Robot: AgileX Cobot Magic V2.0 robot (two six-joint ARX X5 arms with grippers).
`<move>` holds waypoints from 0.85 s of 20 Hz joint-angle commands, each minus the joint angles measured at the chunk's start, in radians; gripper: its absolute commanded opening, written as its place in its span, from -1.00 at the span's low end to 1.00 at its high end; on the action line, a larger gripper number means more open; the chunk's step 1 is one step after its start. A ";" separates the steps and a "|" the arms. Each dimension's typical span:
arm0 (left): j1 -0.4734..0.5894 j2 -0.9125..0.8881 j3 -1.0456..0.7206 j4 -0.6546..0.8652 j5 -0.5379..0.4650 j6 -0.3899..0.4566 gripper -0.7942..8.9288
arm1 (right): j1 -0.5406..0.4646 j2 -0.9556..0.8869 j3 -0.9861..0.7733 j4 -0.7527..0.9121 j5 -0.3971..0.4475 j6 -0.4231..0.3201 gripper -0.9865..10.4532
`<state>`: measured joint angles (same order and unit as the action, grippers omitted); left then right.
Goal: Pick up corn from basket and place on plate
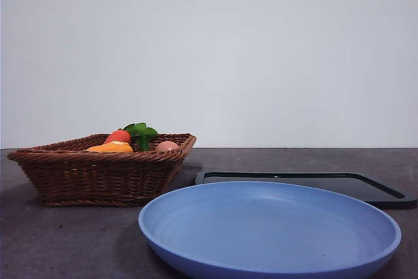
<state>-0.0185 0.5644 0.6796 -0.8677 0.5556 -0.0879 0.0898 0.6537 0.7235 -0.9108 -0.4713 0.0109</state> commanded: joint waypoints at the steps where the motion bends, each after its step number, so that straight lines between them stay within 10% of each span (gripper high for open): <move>1: -0.002 0.006 0.019 0.009 0.005 0.015 -0.14 | 0.002 0.005 0.019 0.013 0.002 0.011 -0.39; 17: -0.002 0.010 0.019 0.022 0.005 -0.010 -0.03 | 0.126 0.430 0.019 0.196 -0.052 0.072 -0.28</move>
<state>-0.0185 0.5694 0.6796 -0.8566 0.5556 -0.0959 0.2111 1.0695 0.7242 -0.7197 -0.5213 0.0769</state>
